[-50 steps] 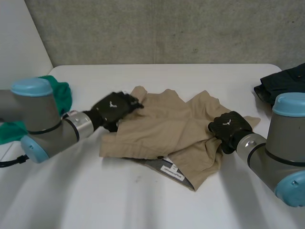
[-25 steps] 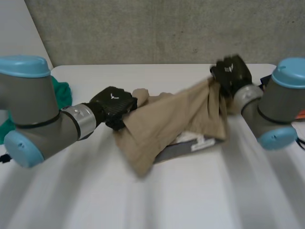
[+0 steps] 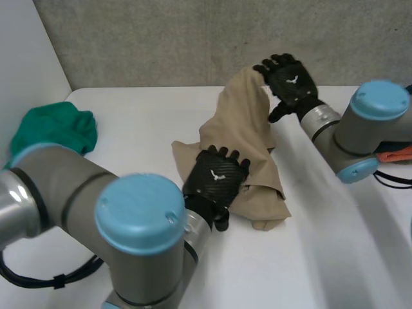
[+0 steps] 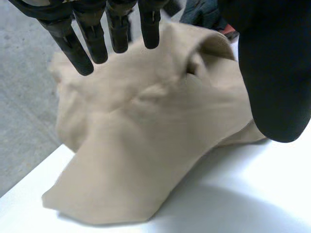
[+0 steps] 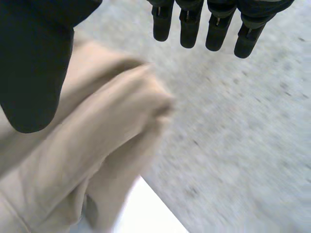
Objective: Fold the laundry.
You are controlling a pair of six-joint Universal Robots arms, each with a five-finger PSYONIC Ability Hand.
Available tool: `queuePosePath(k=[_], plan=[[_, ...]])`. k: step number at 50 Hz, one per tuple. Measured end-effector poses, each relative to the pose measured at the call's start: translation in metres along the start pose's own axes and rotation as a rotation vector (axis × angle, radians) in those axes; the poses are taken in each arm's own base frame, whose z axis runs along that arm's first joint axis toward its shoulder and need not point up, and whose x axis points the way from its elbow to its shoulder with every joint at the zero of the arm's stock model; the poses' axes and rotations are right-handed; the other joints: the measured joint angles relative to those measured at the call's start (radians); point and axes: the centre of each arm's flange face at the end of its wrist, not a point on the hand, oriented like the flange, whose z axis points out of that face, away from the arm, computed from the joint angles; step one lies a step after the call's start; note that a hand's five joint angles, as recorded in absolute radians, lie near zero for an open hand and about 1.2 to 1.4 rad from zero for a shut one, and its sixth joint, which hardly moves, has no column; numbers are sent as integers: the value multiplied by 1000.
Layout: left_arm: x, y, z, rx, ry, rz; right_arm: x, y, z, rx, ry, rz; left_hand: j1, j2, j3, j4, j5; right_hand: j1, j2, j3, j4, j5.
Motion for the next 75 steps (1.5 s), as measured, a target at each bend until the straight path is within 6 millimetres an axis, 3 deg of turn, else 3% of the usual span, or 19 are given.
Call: queuePosePath(k=[6,11,16,21,26,33,35,38,39,40,41,43,44,46,50,56,63,69,75], plan=[[-43,-29,-12,27,-44,-30,22,-42,-25,-141,136,35,0,-6,-2,-2,0,0,0,0,-1,0],[-95,-51,-21,44,-54,-57,32,-73,-65,-313,228,149,0,-6,-2,-2,0,0,0,0,-1,0],[-129,-44,-9,-19,-13,-96,32,-76,-102,-467,253,305,0,-6,-2,-2,0,0,0,0,-1,0],[-151,-14,31,-108,48,-145,18,-56,-139,-627,220,524,0,-6,-2,-2,0,0,0,0,-1,0],[-150,21,83,-129,108,-140,-16,-27,-166,-727,159,729,0,-6,-2,-2,0,0,0,0,-1,0],[-134,47,130,-70,183,-83,-50,0,-166,-703,141,760,7,2,3,5,5,0,0,0,-1,0],[-132,51,133,-68,190,-81,-54,4,-165,-705,141,757,30,24,27,33,24,0,0,0,-1,0],[-125,63,144,-75,208,-80,-67,17,-162,-721,145,742,405,374,357,371,350,0,0,0,-1,0],[-124,66,146,-79,209,-81,-69,20,-161,-726,146,738,405,374,357,371,350,17,19,22,20,15],[-123,69,148,-83,208,-81,-71,22,-161,-731,147,735,691,646,642,637,610,94,108,92,91,92],[-124,72,150,-88,201,-80,-73,26,-159,-733,153,729,851,835,829,830,797,309,349,344,321,323],[-124,73,151,-90,194,-79,-73,27,-158,-732,156,726,870,861,855,859,825,379,428,426,422,421],[-130,72,152,-92,158,-73,-70,28,-153,-708,179,710,926,968,958,978,930,644,745,775,777,753],[-137,66,150,-92,114,-68,-63,23,-147,-662,205,688,926,978,971,991,933,767,913,926,931,881],[-156,40,135,-80,14,-60,-40,-2,-133,-521,250,596,926,978,971,991,933,778,949,960,983,900],[-180,-29,79,12,-112,-38,0,-76,-118,-279,249,239,926,984,972,992,933,782,953,974,985,901],[-191,-92,3,176,-238,0,9,-142,-115,-239,173,-159,934,984,973,992,933,848,968,974,988,960],[-191,-109,-33,193,-287,14,8,-164,-110,-277,91,-334,934,984,973,992,933,848,968,974,989,960],[-194,-95,-26,97,-302,29,2,-157,-98,-298,12,-428,934,984,973,992,933,848,968,974,989,960]])
